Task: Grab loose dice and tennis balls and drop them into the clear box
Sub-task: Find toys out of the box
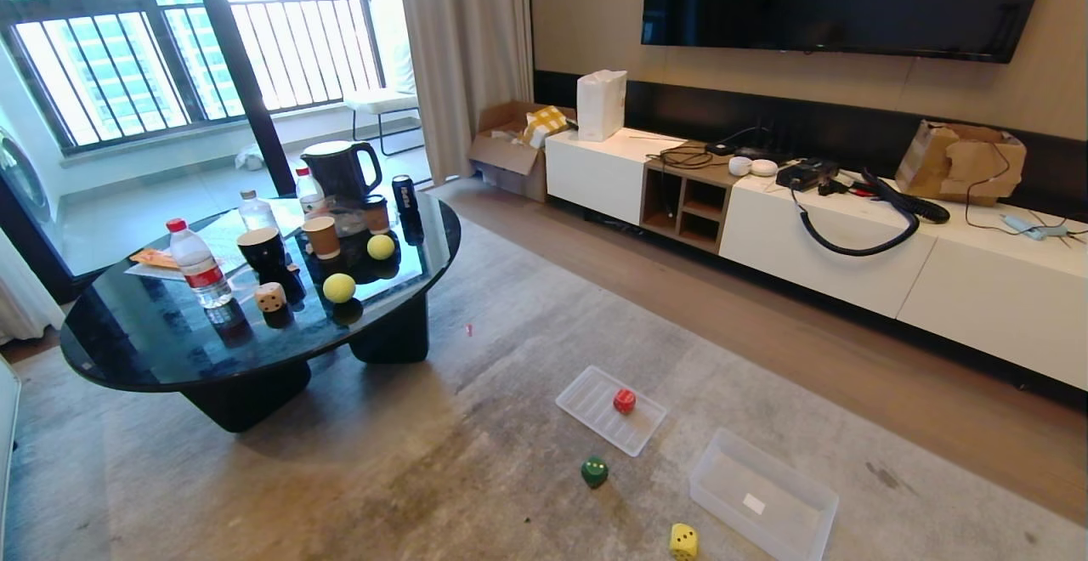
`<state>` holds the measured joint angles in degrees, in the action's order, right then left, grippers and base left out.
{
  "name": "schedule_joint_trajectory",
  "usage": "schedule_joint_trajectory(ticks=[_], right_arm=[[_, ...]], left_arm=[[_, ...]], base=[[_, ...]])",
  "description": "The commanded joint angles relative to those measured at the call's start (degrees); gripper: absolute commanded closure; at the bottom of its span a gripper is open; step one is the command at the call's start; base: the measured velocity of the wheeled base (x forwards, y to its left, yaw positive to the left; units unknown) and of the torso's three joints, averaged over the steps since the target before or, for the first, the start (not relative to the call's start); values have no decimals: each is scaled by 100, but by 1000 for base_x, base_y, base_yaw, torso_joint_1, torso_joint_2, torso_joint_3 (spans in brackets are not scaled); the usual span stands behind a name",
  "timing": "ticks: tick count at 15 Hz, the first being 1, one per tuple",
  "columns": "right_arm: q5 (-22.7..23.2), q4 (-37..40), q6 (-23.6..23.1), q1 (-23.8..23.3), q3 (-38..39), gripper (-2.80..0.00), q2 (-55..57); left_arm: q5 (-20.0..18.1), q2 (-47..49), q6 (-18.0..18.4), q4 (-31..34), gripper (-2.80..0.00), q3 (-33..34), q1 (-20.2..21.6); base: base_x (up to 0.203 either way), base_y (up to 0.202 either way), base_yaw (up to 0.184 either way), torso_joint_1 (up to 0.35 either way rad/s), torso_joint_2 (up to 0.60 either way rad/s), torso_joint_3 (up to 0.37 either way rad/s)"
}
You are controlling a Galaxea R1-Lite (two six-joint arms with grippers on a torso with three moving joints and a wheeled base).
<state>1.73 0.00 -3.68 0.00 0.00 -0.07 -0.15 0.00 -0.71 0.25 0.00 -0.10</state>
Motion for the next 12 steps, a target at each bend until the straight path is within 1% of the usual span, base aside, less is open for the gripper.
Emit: schedule_joint_trajectory(ticks=[1,4,7,9,12], right_arm=[[3,0,-10,0,9,0,7],[3,0,-10,0,9,0,7],[3,0,-1,0,9,0,7],[3,0,-1,0,9,0,7],[3,0,-10,0,9,0,7]], left_arm=[[6,0,-8,1,0,0,1],[-3,0,9,1,0,0,1],[-3,0,-8,1,0,0,1],[-3,0,-2,1,0,0,1],[-20,0,53,-8,0,0,1]], base=[[0,0,0,0,0,0],[-19,0,0,2,1,1],[-165,0,2,6,4,3],[-117,0,-1,2,2,0],[0,0,0,0,0,0]])
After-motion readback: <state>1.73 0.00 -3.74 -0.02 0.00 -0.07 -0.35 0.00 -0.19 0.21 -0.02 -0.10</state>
